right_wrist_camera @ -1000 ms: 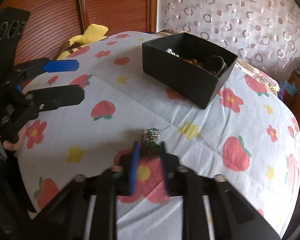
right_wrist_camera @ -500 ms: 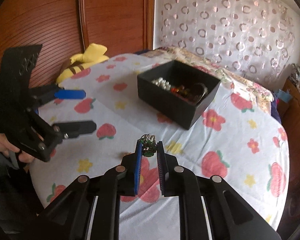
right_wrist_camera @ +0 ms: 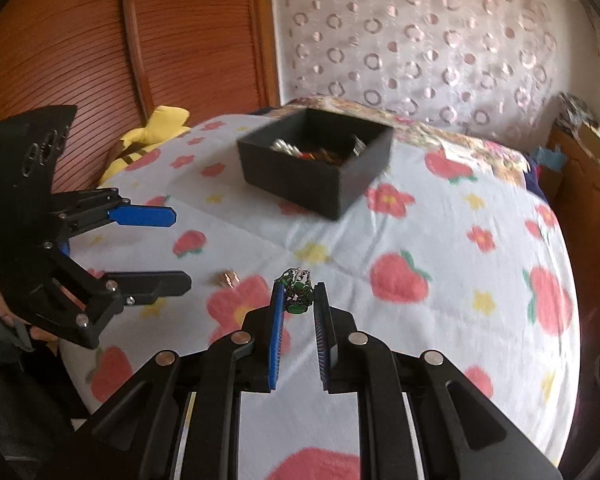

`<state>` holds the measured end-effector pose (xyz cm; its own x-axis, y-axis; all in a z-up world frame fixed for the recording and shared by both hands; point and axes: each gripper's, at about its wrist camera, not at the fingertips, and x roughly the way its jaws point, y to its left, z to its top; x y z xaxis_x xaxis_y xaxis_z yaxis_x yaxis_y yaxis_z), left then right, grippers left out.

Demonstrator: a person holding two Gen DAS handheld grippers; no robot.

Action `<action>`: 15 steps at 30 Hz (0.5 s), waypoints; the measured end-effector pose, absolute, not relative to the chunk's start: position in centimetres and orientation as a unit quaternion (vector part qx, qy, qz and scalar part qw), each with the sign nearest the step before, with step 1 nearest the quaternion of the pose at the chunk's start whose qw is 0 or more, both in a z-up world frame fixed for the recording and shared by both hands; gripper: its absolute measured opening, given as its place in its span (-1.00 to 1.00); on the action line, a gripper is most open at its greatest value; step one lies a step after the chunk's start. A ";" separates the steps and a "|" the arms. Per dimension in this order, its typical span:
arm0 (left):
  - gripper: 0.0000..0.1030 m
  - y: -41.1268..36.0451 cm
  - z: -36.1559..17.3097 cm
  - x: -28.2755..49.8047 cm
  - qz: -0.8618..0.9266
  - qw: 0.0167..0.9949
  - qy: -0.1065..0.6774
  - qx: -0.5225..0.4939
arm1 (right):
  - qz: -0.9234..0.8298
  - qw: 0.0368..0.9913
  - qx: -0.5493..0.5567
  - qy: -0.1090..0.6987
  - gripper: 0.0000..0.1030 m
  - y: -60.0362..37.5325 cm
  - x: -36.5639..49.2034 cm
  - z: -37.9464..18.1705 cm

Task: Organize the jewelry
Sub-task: 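Grasp the small gold stud with the left tool while the right tool holds the earring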

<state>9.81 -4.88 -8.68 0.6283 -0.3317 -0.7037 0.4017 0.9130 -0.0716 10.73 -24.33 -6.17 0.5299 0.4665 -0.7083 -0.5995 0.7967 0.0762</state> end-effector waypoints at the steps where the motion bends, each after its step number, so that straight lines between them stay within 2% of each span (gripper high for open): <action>1: 0.35 -5.3 -8.8 9.8 -0.206 0.899 0.382 0.051 | 0.303 0.870 -0.083 0.379 -0.68 -24.6 10.7 -6.5; 5: 0.10 -6.4 -9.2 10.1 -0.207 0.893 0.394 0.066 | 0.296 0.871 -0.070 0.385 -0.68 -25.3 10.8 -7.7; 10: -0.05 -7.0 -9.8 10.8 -0.200 0.889 0.405 0.074 | 0.294 0.874 -0.063 0.381 -0.68 -25.6 10.8 -8.1; 15: -0.30 -7.4 -10.2 11.3 -0.196 0.886 0.412 0.083 | 0.291 0.877 -0.062 0.378 -0.68 -25.6 10.7 -8.2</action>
